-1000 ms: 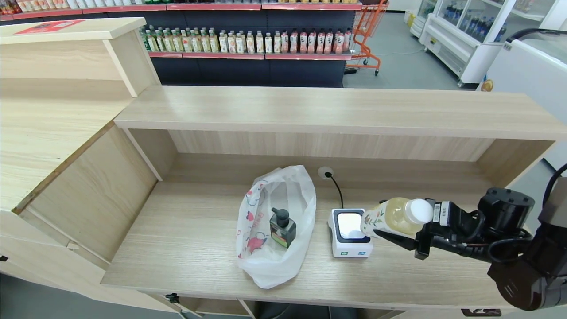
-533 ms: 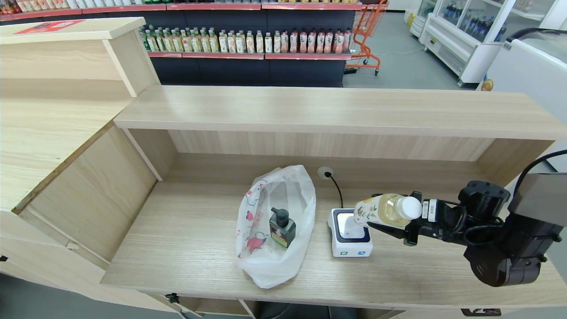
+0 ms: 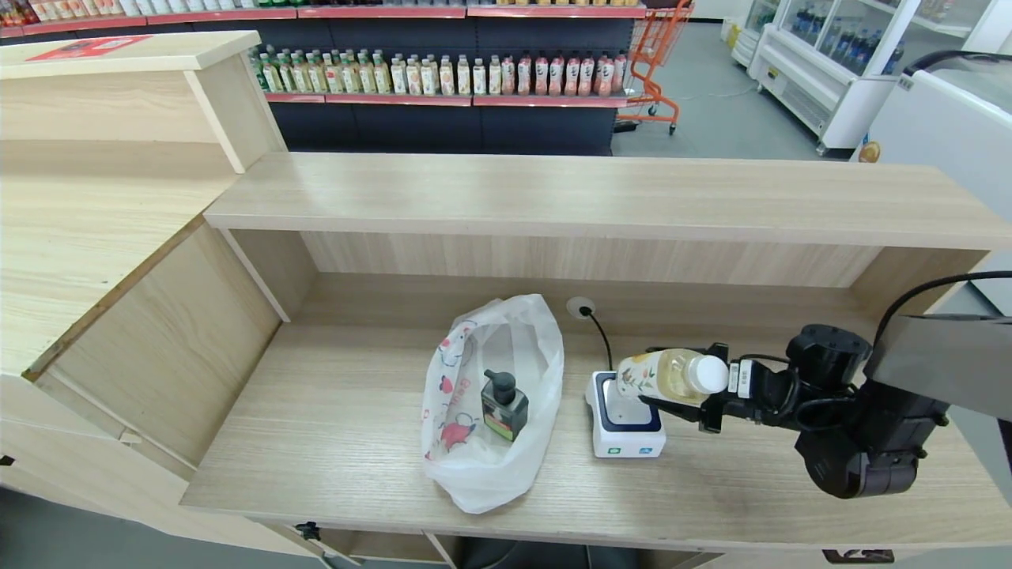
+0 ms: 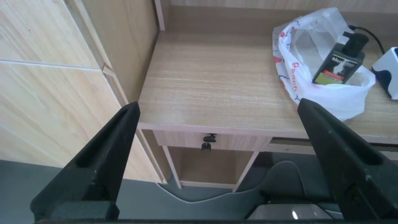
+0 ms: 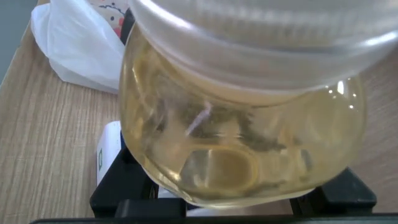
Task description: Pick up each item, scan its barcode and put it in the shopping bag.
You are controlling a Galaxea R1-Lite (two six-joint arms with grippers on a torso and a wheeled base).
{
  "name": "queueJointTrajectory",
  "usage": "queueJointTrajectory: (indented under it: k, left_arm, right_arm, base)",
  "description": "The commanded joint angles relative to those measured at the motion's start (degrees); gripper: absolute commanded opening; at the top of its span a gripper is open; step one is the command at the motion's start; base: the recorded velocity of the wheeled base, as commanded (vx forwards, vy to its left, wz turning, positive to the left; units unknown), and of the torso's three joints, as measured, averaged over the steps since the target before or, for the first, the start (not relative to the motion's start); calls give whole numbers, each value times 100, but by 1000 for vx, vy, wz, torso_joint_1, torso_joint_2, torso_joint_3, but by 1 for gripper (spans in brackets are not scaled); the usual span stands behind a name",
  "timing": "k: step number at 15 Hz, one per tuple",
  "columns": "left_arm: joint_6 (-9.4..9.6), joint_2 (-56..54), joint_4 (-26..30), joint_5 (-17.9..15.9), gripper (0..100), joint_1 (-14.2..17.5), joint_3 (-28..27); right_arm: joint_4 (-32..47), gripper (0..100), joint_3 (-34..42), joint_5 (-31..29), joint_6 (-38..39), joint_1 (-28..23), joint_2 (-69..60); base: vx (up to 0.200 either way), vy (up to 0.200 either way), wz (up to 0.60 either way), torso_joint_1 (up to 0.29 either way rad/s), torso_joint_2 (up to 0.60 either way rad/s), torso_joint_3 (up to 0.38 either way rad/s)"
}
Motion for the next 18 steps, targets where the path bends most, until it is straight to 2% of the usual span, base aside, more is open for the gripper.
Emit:
queueJointTrajectory:
  k: [1,8,10,13,15,18]
  left_arm:
    - [0,-1,-1,0,100,-2,0]
    - [0,-1,-1,0,100,7,0]
    - [9,-1,-1,0,100,-2,0]
    - [9,-1,-1,0,100,-2,0]
    - [9,-1,-1,0,100,-2,0]
    - [0,-1,-1,0,100,-2,0]
  right_arm:
    - [14,0,-200,-7,6,135,205]
    - [14,0,-270,-16,67,161,117]
    - [14,0,-253,-25,419,91,-121]
    - [14,0,-217,-33,1456,-111,-999]
    - [14,0,-94,-104,2581,-287,-1782]
    - [102,0,424,-1123,4321,-287,-2722]
  base:
    - [0,0,0,0,0,0]
    - [0,0,0,0,0,0]
    - [0,0,0,0,0,0]
    - [0,0,0,0,0,0]
    - [0,0,0,0,0,0]
    - [0,0,0,0,0,0]
